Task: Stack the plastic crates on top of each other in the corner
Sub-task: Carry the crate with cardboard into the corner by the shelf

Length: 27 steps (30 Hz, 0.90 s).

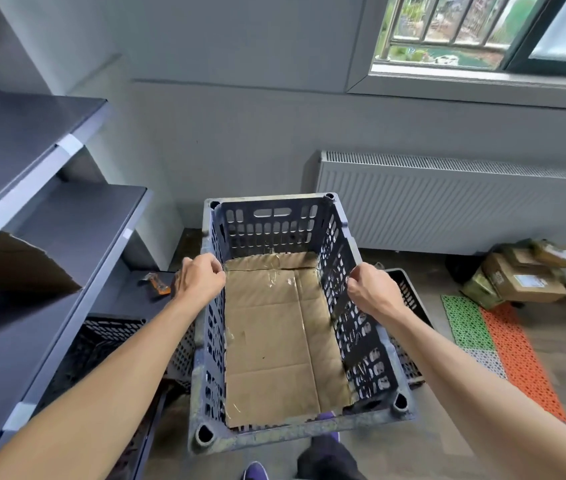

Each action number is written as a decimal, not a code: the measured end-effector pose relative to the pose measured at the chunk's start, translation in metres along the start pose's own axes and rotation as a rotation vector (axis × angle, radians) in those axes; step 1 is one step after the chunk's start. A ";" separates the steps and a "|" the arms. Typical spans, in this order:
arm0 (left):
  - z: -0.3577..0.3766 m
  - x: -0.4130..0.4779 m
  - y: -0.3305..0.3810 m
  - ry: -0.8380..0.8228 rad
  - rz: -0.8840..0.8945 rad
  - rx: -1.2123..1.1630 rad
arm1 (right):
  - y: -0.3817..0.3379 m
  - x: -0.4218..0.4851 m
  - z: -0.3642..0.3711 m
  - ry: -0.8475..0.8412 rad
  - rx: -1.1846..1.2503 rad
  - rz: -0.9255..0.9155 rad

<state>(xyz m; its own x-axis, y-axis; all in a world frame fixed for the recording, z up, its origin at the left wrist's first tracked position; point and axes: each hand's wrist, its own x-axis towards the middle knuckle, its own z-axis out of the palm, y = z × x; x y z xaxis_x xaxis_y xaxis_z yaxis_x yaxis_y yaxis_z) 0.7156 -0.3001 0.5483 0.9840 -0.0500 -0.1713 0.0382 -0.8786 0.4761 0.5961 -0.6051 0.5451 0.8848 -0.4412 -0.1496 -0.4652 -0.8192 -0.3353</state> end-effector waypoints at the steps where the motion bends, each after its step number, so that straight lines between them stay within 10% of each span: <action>1: 0.001 0.007 0.004 0.003 -0.009 -0.001 | 0.001 0.011 0.000 0.000 0.008 -0.002; 27: 0.057 0.168 0.113 0.055 -0.351 -0.124 | -0.007 0.305 -0.029 -0.116 0.059 -0.201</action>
<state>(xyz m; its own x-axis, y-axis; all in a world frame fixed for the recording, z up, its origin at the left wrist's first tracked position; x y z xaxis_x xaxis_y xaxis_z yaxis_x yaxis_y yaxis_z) 0.8751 -0.4346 0.5244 0.9150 0.2723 -0.2978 0.3922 -0.7734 0.4980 0.8682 -0.7446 0.5284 0.9580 -0.2241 -0.1789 -0.2805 -0.8620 -0.4223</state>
